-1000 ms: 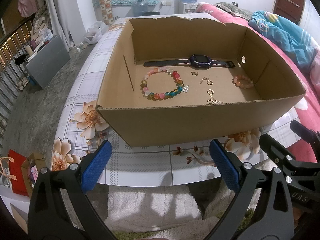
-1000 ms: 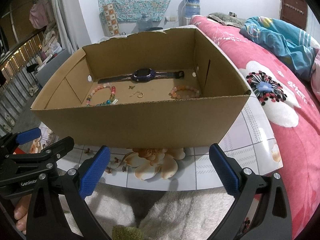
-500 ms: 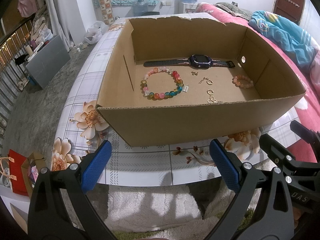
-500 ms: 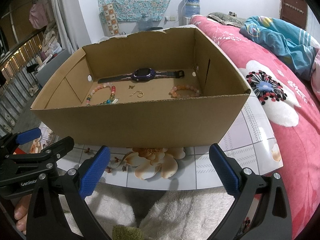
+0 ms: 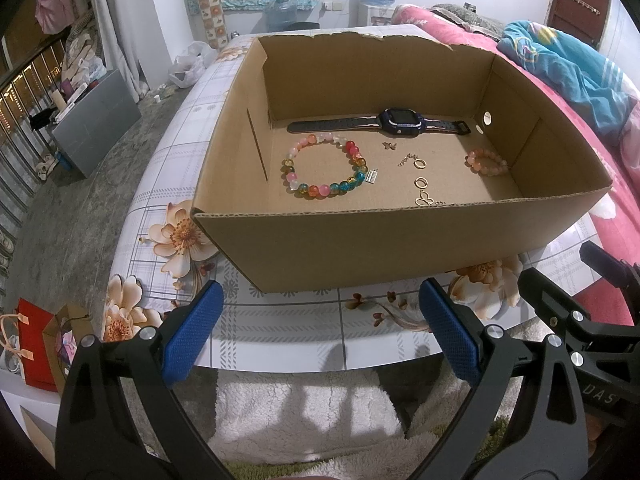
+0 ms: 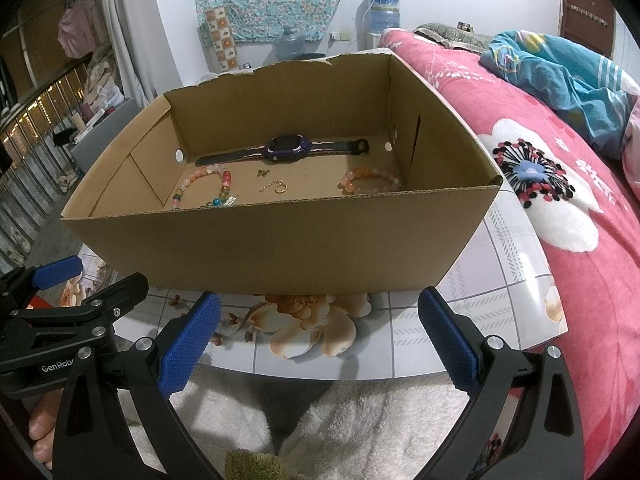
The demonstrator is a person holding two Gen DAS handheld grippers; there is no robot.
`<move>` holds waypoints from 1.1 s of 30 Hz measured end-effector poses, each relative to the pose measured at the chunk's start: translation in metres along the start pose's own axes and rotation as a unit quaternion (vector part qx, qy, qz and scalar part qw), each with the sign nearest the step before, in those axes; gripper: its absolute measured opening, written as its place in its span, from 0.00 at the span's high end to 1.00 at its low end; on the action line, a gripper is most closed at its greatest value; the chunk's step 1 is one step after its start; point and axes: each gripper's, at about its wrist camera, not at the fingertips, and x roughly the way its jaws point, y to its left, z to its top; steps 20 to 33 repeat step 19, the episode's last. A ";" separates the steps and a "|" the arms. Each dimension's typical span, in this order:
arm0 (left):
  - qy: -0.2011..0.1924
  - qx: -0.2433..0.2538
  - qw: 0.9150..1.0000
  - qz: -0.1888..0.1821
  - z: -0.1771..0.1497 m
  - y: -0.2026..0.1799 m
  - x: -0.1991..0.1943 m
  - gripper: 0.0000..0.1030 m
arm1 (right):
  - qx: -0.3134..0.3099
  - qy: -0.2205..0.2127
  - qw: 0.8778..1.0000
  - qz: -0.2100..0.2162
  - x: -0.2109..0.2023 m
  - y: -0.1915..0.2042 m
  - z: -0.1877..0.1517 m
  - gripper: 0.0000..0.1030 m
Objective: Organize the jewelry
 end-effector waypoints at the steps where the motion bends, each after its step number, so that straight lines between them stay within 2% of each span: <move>1: 0.000 0.000 1.000 0.000 0.000 0.000 0.000 0.08 | 0.000 0.000 1.000 0.000 0.000 0.001 -0.001 0.06; 33: 0.001 -0.001 1.000 0.000 -0.001 0.002 0.000 0.08 | 0.001 0.000 1.000 0.001 0.000 -0.001 0.001 0.06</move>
